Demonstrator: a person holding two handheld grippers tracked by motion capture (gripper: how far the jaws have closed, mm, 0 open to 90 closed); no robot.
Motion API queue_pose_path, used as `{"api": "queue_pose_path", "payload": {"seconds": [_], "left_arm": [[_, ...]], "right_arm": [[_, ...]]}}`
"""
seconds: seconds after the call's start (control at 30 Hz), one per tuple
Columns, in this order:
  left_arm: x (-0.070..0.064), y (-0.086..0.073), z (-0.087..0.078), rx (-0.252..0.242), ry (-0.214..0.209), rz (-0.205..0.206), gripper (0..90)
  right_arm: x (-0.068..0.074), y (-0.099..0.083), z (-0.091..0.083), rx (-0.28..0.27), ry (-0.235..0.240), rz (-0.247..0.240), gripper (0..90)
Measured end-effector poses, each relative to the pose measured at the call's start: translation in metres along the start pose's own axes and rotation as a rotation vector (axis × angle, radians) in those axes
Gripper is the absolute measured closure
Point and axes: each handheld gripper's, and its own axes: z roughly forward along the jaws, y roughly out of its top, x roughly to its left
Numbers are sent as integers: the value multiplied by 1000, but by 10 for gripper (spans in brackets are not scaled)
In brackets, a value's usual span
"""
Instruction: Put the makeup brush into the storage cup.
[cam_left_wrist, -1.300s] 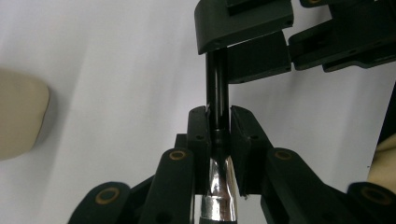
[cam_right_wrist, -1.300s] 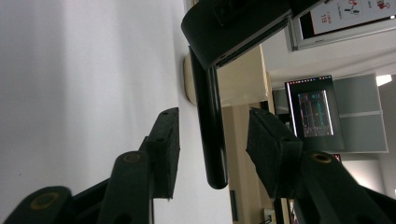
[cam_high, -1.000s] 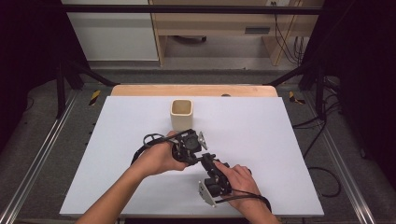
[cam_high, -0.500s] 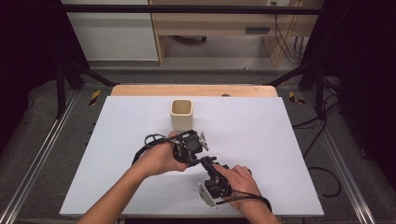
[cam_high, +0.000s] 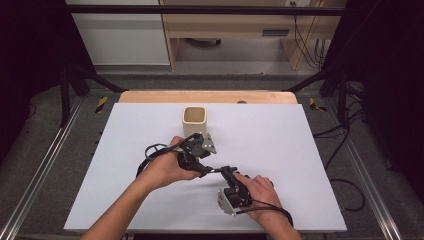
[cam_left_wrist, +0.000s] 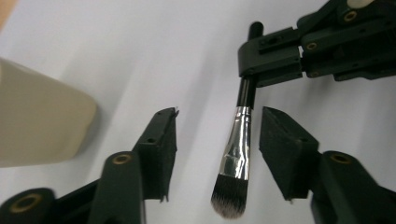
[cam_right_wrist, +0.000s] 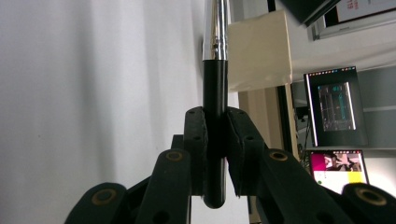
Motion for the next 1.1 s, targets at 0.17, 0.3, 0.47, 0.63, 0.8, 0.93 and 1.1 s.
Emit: {"api": "queue_pose_path", "payload": {"seconds": [0.17,0.3,0.47,0.63,0.8,0.93,1.1], "left_arm": [[6,-12,-7,-134,83,-81,249],[9,-34,-15,-284,130,-110,159],[12,-70,-24,-447,176,-193,111],[12,-103,-23,-539,228,-250,92],[16,-128,-19,-677,205,-351,56],[16,-142,-12,-759,203,-414,42],[16,-149,-12,-802,201,-449,24]], "right_arm": [[0,-4,1,13,7,24,791],[1,-5,3,17,26,17,791],[0,-8,4,35,26,48,791],[0,-12,5,50,30,86,791],[-2,-12,6,49,32,113,791],[-7,-12,7,44,32,165,791],[-13,-16,5,32,19,265,791]]}}
